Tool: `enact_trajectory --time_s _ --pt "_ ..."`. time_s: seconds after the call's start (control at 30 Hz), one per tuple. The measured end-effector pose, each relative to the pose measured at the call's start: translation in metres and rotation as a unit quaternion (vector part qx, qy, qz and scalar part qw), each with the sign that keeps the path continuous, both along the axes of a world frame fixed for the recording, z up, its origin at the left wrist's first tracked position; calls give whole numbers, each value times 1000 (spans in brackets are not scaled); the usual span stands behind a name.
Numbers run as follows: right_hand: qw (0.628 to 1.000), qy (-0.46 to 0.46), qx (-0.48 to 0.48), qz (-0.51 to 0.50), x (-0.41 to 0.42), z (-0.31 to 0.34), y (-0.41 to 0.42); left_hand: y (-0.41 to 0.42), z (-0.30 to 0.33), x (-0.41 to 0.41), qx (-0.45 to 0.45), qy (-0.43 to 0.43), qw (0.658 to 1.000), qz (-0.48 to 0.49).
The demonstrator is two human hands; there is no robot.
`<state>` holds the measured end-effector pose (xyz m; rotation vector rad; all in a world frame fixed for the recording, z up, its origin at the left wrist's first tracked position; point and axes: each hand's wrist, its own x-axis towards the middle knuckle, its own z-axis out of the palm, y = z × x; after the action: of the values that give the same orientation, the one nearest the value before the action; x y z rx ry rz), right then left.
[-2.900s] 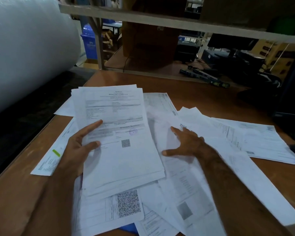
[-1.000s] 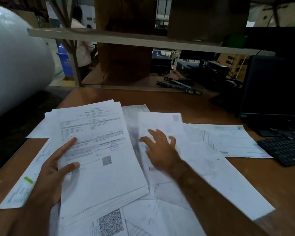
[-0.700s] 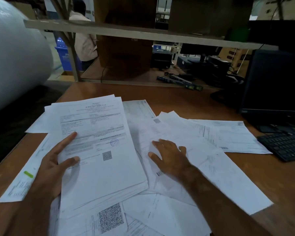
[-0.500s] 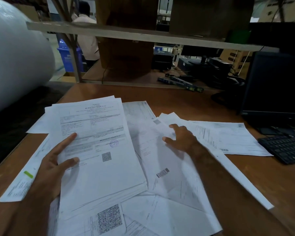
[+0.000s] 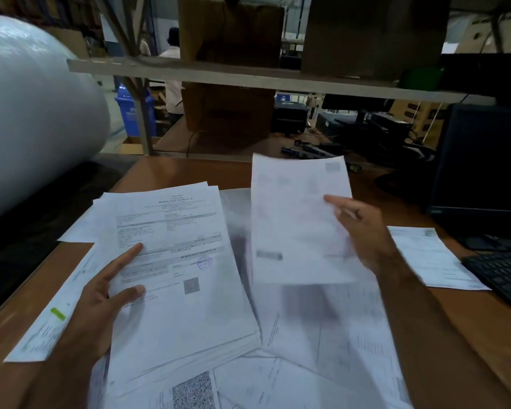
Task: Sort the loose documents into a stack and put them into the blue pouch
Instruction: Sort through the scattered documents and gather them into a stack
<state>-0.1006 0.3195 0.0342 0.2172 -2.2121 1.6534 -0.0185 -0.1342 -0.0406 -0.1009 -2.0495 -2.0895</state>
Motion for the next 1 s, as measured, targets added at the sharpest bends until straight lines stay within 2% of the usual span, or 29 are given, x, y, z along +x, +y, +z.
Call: enact_trajectory --time_s 0.07,0.17,0.23,0.33,0.37,0.4,0.47,0.53,0.63,0.7,0.73,0.83,0.93,1.0 --pt "997 -7 -70 22 15 11 0 5 4 0 3 -3 1000 3" --pt "993 -45 -82 68 36 11 -30 16 10 1 4 6 1000 -12" --pt "991 -70 -35 105 45 2 -57 25 17 2 1 5 1000 -25" --pt "985 -81 85 124 49 -19 -91 36 32 8 -8 5 999 -51" --pt "983 -84 85 140 51 -25 -101 39 35 11 -24 -1 999 -43" --pt "981 -91 47 167 55 -29 -111 41 39 15 -37 -3 999 -31" --pt "969 -105 -40 218 62 -35 -130 46 42 22 20 -21 1000 -9" --pt "971 -90 -47 215 65 -42 -146 46 45 25 57 -45 997 29" --pt "983 -51 39 175 61 -54 -171 32 47 26 -61 -42 997 29" --pt "983 -37 78 161 59 -58 -189 12 40 27 -202 -30 978 29" --pt "981 -32 102 164 60 -57 -195 3 36 28 -234 -29 971 33" --pt "957 -75 222 172 48 -54 -186 -11 29 37 -174 -13 984 41" --pt "874 -156 446 116 27 -42 -129 -12 40 46 -129 -40 989 63" --pt "838 -215 494 92 19 -30 -88 -15 42 44 -118 -51 990 65"
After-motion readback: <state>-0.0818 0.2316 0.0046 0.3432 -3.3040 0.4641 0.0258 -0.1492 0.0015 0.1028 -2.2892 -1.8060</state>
